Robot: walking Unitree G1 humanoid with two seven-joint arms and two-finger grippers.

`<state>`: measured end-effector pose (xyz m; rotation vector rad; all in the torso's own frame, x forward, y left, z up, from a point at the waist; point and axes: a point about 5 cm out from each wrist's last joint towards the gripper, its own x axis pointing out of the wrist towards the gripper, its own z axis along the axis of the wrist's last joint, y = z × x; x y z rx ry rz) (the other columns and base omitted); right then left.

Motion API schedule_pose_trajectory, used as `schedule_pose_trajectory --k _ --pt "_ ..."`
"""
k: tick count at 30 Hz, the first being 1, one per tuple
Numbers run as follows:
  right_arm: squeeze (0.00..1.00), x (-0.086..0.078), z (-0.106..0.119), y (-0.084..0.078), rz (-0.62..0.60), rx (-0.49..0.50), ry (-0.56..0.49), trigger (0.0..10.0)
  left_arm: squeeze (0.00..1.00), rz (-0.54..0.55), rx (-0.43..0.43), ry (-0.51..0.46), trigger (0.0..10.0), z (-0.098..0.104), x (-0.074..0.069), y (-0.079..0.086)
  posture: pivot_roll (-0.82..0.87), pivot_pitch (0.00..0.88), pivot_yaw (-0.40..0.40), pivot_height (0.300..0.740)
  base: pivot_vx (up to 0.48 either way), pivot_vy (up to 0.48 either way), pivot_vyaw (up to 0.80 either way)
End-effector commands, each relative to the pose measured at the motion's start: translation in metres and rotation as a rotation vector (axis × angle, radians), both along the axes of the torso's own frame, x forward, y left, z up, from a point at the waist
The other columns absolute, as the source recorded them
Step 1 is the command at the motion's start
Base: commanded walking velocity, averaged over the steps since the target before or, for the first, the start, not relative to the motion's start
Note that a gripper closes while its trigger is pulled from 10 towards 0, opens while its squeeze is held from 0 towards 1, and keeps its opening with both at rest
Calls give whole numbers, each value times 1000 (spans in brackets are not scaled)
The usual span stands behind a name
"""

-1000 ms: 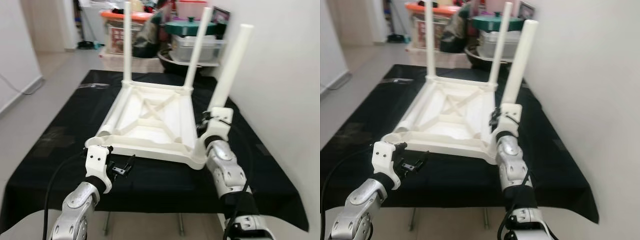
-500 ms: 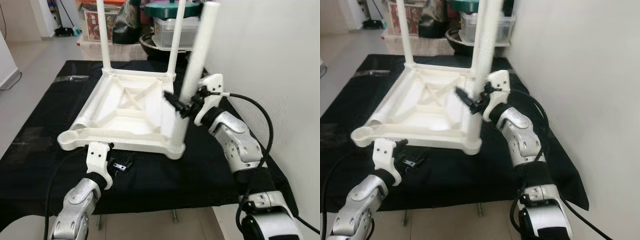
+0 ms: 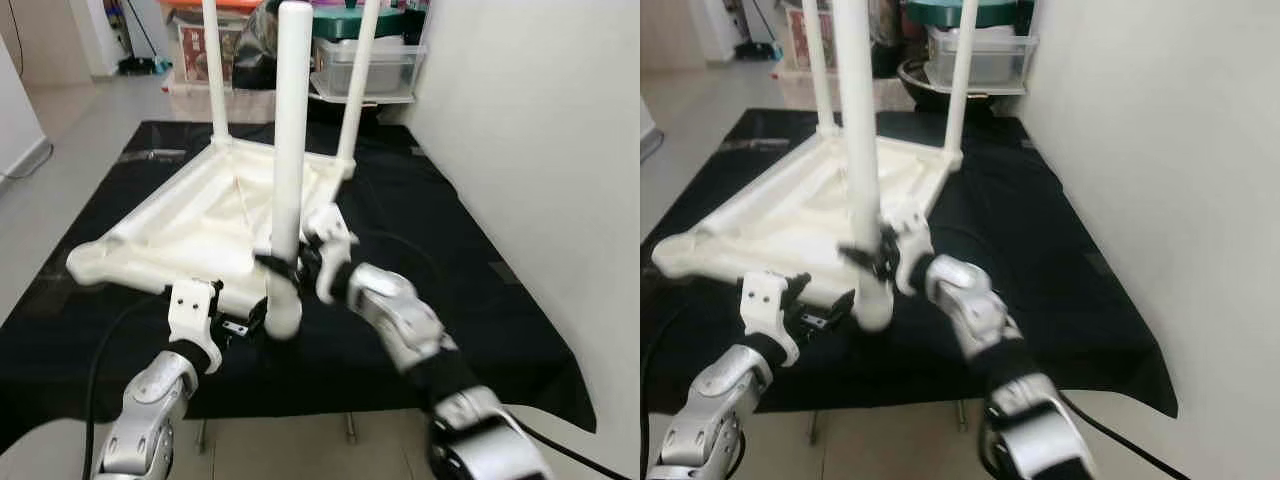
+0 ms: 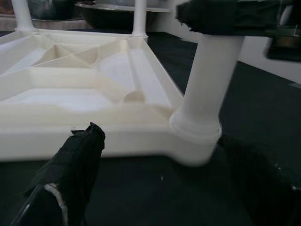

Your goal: Building children table

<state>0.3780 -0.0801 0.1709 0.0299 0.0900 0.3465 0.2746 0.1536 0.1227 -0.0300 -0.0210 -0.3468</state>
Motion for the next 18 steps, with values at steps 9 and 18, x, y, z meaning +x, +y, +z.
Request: schedule_pose_trajectory --k 9,18 --pt "0 -40 -56 -73 -577 -26 220 10000 0 2 -5 20 10000 -4 -1 0 57 0 -61 740 0 0 0" --pt "1000 -14 12 -28 -103 251 0 10000 0 -2 -7 26 10000 -4 -1 0 60 0 -59 740 0 0 0"
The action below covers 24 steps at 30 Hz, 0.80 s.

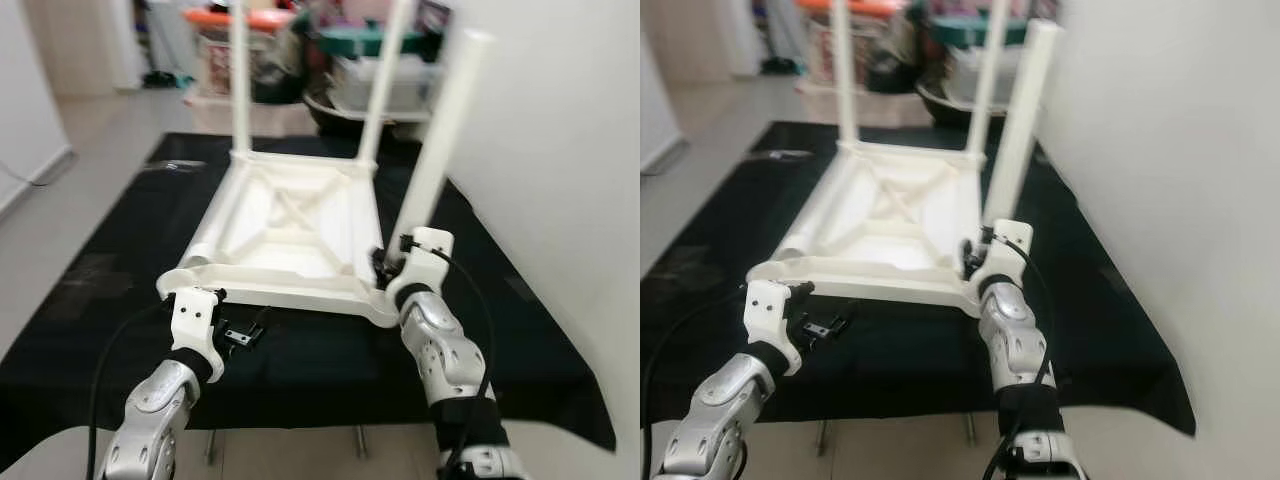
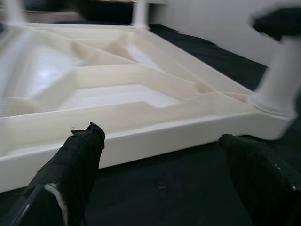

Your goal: Building children table

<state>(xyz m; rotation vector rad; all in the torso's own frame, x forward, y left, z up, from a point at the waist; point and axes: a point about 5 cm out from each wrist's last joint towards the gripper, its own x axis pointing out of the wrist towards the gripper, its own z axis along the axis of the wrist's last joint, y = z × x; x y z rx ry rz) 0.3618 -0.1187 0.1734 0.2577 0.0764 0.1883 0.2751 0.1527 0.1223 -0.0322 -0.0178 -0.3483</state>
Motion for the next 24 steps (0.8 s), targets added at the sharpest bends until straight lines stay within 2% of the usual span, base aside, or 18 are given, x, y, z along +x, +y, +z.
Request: schedule_pose_trajectory --k 1,4,6,7,9,10,11,13,14,15,16,18,19,23,24 --pt "0 7 32 5 157 23 -116 10000 0 -2 -6 20 10000 -4 -1 1 59 0 -63 740 0 0 0" --pt "0 7 41 3 210 28 -156 10000 0 -2 -6 20 10000 -4 -1 1 60 0 -64 740 0 0 0" --pt "0 5 55 1 330 12 -236 10000 0 2 -8 20 10000 -4 -1 1 65 0 -68 740 0 0 0" --pt "0 -1 61 6 443 -8 -293 10000 0 3 -9 20 10000 -4 -1 1 70 0 -71 740 0 0 0" --pt "0 -1 61 6 443 -8 -293 10000 0 3 -9 20 10000 -4 -1 1 70 0 -71 740 0 0 0" --pt "0 -17 58 28 736 -68 -354 10000 0 4 -10 17 10000 -4 -1 0 84 0 -77 740 0 0 0" --pt "0 -17 58 28 736 -68 -354 10000 0 4 -10 17 10000 -4 -1 0 84 0 -77 740 0 0 0" --pt "0 -29 45 46 918 -109 -347 10000 0 7 -9 14 10000 -3 -1 1 95 0 -83 740 0 0 0" --pt "0 -29 45 46 918 -109 -347 10000 0 7 -9 14 10000 -3 -1 1 95 0 -83 740 0 0 0" --pt "0 -32 36 53 982 -106 -326 10000 0 9 -9 13 10000 -2 -1 1 98 0 -85 740 0 0 0" --pt "0 -35 29 60 1026 -105 -312 3882 0 11 -8 13 10000 -2 -2 2 100 0 -88 740 0 0 0" --pt "0 -37 17 75 1067 -101 -293 3882 0 13 1 15 10000 -3 -2 3 106 0 -92 740 0 0 0" --pt "0 -34 15 85 1018 -85 -271 0 0 17 -1 14 10000 -3 -3 4 108 0 -94 740 0 0 0" --pt "0 -32 13 91 980 -73 -254 0 0 19 -4 13 10000 -2 -4 4 108 0 -94 740 0 0 0" --pt "0 -25 11 93 888 -81 -229 0 0 19 -9 13 10000 -1 -5 3 107 0 -91 740 0 0 0"
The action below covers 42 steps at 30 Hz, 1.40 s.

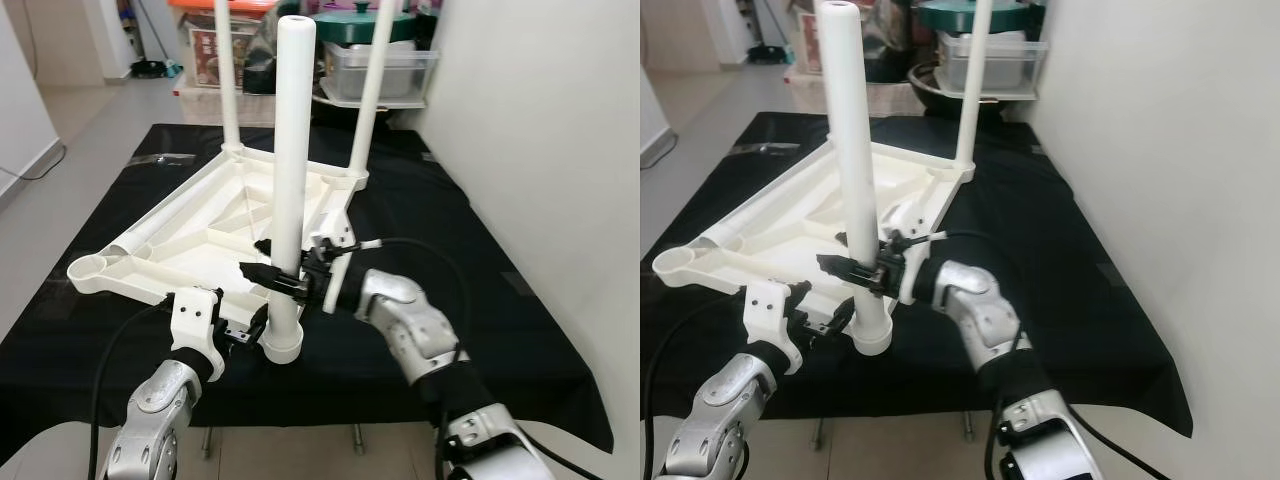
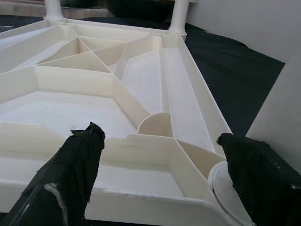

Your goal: Building children table

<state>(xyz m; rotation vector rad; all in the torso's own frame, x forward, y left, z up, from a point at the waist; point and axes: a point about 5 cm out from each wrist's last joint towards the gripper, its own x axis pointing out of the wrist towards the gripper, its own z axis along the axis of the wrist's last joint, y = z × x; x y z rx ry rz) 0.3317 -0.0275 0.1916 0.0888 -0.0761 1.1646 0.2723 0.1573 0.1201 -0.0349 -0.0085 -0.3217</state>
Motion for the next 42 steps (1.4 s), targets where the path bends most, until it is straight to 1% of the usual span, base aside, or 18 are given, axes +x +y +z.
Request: schedule_pose_trajectory --k 1,2,4,7,14,15,16,17,19,20,24,25,29,33,38,39,40,42 --pt "0 26 -23 -15 -391 -54 166 0 0 -9 -5 9 10000 -1 -3 -2 106 0 -89 740 0 0 0" --pt "0 36 -35 -29 -610 -101 250 0 0 -11 -1 14 10000 -3 -4 -3 106 0 -89 740 0 0 0" --pt "0 36 -35 -29 -610 -101 250 0 0 -11 -1 14 10000 -3 -4 -3 106 0 -89 740 0 0 0" --pt "0 42 -66 -79 -1104 -181 409 0 0 -13 2 13 10000 -2 -2 -2 102 0 -86 740 0 0 0" --pt "0 20 -84 -141 -1513 -233 429 0 0 -15 3 13 10000 -2 0 -1 74 0 -71 740 0 0 0" --pt "0 19 -83 -138 -1487 -235 426 2667 0 -20 1 15 10000 -3 1 -3 69 0 -68 740 0 0 0" --pt "0 19 -83 -138 -1487 -235 426 2667 0 -20 1 15 10000 -3 1 -3 69 0 -68 740 0 0 0" --pt "0 21 -78 -128 -1404 -181 418 10000 0 -28 -5 15 10000 -3 1 -6 63 0 -64 740 0 0 0" --pt "0 23 -72 -118 -1312 -110 399 10000 0 -34 -12 15 10000 -3 1 -8 63 0 -64 740 0 0 0" --pt "1000 26 -60 -108 -1242 -29 359 10000 0 -38 -10 16 10000 -4 1 -10 66 0 -63 740 0 0 0" --pt "1000 39 -28 -94 -1096 68 267 10000 0 -36 -8 9 10000 0 3 -8 69 0 -66 740 0 0 0" --pt "0 43 -17 -90 -1007 89 235 10000 0 -34 -4 8 10000 0 3 -6 69 0 -66 740 0 0 0" --pt "0 44 -2 -84 -850 91 158 10000 0 -31 1 8 10000 -1 3 -3 71 0 -68 740 0 0 0" --pt "0 29 19 -80 -381 24 -37 10000 0 -28 4 11 10000 -3 1 -3 82 0 -80 740 0 0 0" --pt "0 25 13 -76 -220 -20 -47 10000 0 -27 4 14 10000 -5 0 -3 80 0 -85 740 0 0 0" --pt "0 23 5 -69 -147 -48 -43 8549 0 -28 0 11 10000 -4 0 -5 91 0 -95 740 0 0 0" --pt "0 20 -3 -60 -82 -57 -24 2510 0 -29 -2 9 10000 -3 0 -6 100 0 -103 740 0 0 0" --pt "0 18 -9 -52 -49 -66 -10 2118 0 -29 -3 7 10000 -3 0 -7 105 0 -107 740 0 0 0"
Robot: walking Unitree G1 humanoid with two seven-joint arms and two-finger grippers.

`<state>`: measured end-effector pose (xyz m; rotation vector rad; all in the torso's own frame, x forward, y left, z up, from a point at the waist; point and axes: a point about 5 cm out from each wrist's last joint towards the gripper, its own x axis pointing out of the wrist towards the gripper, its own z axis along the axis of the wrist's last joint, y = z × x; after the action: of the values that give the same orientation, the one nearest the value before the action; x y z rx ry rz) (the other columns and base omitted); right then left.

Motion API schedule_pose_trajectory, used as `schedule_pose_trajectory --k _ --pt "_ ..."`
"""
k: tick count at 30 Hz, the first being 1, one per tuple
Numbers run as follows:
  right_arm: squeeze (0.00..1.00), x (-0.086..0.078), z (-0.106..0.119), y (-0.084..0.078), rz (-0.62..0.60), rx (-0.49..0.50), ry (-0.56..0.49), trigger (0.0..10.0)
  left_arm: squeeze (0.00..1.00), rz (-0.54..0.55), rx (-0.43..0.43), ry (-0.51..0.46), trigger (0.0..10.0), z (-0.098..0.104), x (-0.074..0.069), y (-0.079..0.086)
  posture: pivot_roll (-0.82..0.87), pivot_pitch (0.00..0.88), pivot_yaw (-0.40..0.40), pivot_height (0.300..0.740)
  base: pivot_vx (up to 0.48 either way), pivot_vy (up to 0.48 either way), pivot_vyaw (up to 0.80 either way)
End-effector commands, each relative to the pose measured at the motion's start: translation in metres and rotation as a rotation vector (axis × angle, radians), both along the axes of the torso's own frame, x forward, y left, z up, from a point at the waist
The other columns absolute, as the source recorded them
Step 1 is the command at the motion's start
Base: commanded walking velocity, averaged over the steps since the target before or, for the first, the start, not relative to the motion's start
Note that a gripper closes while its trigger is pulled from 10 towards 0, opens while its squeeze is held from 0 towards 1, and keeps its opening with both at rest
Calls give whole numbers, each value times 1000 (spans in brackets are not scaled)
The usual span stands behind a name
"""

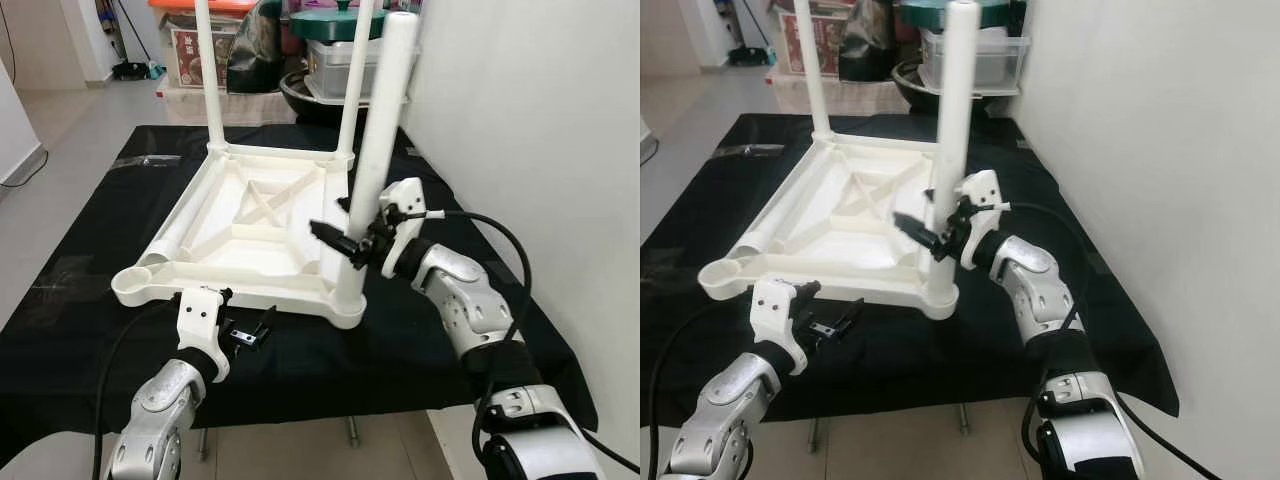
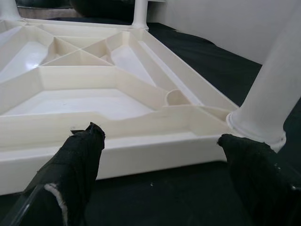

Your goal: Building children table

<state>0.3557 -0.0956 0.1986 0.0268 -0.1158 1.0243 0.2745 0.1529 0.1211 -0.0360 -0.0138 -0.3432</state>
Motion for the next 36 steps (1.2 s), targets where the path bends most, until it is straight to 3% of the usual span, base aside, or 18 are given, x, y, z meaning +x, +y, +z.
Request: schedule_pose_trajectory --k 1,3,4,5,6,7,8,9,11,12,16,20,21,23,24,25,30,36 --pt "0 -5 -21 22 88 -46 65 1490 0 -3 -1 13 10000 -4 -3 -2 114 0 -114 740 0 0 0" --pt "0 -5 -23 25 77 -49 73 1490 0 1 -1 13 10000 -4 -3 -2 114 0 -114 740 0 0 0" --pt "0 0 -29 27 0 -66 108 0 0 8 -3 14 10000 -4 -4 0 119 0 -117 740 0 0 0" --pt "0 12 -39 23 -218 -91 186 0 0 15 -3 18 10000 -5 -7 2 122 0 -118 740 0 0 0" --pt "0 12 -39 23 -218 -91 186 0 0 15 -3 18 10000 -5 -7 2 122 0 -118 740 0 0 0" --pt "0 23 -51 10 -483 -129 267 0 0 19 -1 23 10000 -6 -10 3 120 0 -115 740 0 0 0" --pt "0 23 -51 10 -483 -129 267 0 0 19 -1 23 10000 -6 -10 3 120 0 -115 740 0 0 0" --pt "0 28 -63 -10 -747 -164 342 0 0 21 0 28 10000 -7 -12 4 115 0 -112 740 0 0 0" --pt "0 28 -63 -10 -747 -164 342 0 0 21 0 28 10000 -7 -12 4 115 0 -112 740 0 0 0" --pt "0 26 -76 -33 -981 -173 414 0 0 21 0 31 10000 -8 -13 4 112 0 -109 740 0 0 0" --pt "0 9 -93 -74 -1329 -195 427 0 0 11 -2 32 10000 -8 -10 2 90 0 -100 740 0 0 0" --pt "0 2 -95 -80 -1397 -201 415 0 0 2 -6 30 10000 -7 -9 0 75 0 -88 740 0 0 0" --pt "0 -3 -91 -77 -1408 -192 389 2941 0 -6 -6 31 10000 -8 -8 -3 70 0 -84 740 0 0 0" --pt "0 -3 -91 -77 -1408 -192 389 2941 0 -6 -6 31 10000 -8 -8 -3 70 0 -84 740 0 0 0" --pt "404 -2 -80 -57 -1283 -106 351 10000 0 -11 -9 31 10000 -8 -7 -4 72 0 -84 740 0 0 0" --pt "1000 0 -67 -41 -1174 -33 300 10000 0 -13 -11 33 10000 -8 -7 -5 75 0 -83 740 0 0 0" --pt "1000 4 -49 -29 -1079 47 224 10000 0 -13 -9 35 10000 -8 -8 -5 76 0 -85 740 0 0 0" --pt "1000 16 -14 -56 -1174 83 97 10000 0 4 -3 35 10000 -9 -7 0 65 0 -96 740 0 0 0"
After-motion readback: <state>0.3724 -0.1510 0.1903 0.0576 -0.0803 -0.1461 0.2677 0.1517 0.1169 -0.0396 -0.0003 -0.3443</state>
